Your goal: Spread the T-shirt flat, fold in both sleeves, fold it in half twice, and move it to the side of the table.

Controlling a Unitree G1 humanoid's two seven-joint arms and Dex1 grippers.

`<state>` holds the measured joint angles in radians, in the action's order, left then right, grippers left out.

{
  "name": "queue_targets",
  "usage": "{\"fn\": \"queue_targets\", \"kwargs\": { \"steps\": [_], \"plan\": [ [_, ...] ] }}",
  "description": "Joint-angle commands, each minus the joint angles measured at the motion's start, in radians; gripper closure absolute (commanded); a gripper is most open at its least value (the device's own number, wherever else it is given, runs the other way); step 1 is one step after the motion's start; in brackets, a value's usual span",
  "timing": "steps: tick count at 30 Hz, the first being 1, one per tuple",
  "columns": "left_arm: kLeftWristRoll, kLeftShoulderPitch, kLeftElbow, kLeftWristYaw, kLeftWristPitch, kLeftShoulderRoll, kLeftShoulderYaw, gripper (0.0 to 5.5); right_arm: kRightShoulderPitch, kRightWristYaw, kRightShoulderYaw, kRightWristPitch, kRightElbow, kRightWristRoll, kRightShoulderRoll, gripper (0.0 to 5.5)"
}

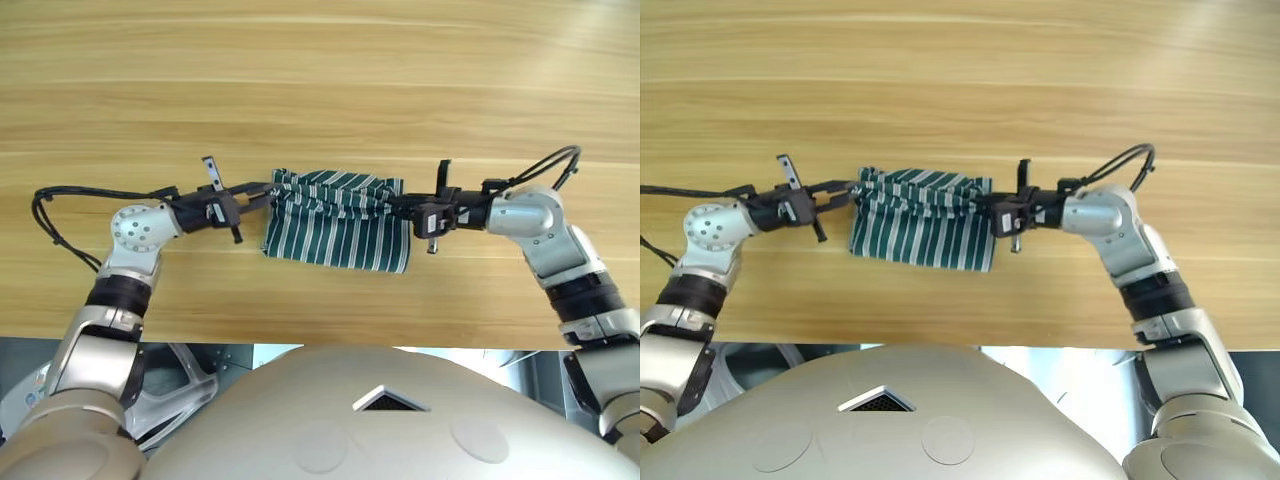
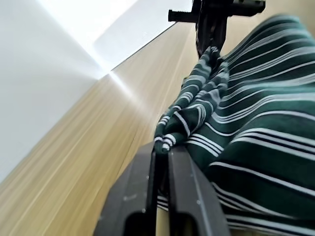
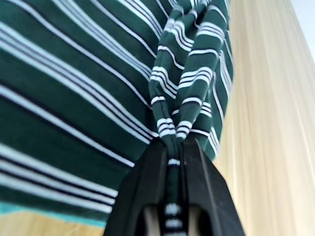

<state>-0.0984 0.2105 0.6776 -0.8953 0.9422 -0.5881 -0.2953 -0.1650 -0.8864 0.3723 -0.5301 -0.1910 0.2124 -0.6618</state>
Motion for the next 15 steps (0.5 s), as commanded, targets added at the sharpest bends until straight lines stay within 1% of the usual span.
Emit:
{"fn": "queue_targets", "kwargs": {
  "steps": [1, 4, 8, 9, 11, 12, 15],
  "plan": [
    [0.150, 0.111, 0.212, 0.107, 0.025, 0.045, 0.007, 5.39, -0.055, 0.025, 0.022, 0.002, -0.074, 0.038, 0.036, 5.40],
    [0.263, 0.166, 0.327, 0.197, 0.038, 0.073, -0.019, 5.39, -0.075, 0.052, 0.034, -0.004, -0.123, 0.059, 0.055, 5.40],
    [0.294, 0.198, 0.417, 0.208, 0.032, 0.099, -0.030, 5.39, -0.089, 0.075, 0.010, 0.031, -0.154, 0.028, 0.077, 5.40],
    [0.288, 0.203, 0.432, 0.194, 0.026, 0.106, -0.028, 5.39, -0.093, 0.084, -0.011, 0.047, -0.163, 0.000, 0.084, 4.99],
    [0.267, 0.211, 0.448, 0.175, 0.027, 0.121, -0.017, 5.39, -0.101, 0.097, -0.061, 0.095, -0.187, -0.073, 0.112, 4.56],
    [0.265, 0.218, 0.454, 0.177, 0.027, 0.124, -0.012, 5.02, -0.099, 0.094, -0.081, 0.122, -0.195, -0.108, 0.124, 4.32],
    [0.233, 0.226, 0.470, 0.155, 0.012, 0.137, 0.009, 4.54, -0.108, 0.078, -0.126, 0.215, -0.238, -0.190, 0.161, 3.74]
  ]
}}
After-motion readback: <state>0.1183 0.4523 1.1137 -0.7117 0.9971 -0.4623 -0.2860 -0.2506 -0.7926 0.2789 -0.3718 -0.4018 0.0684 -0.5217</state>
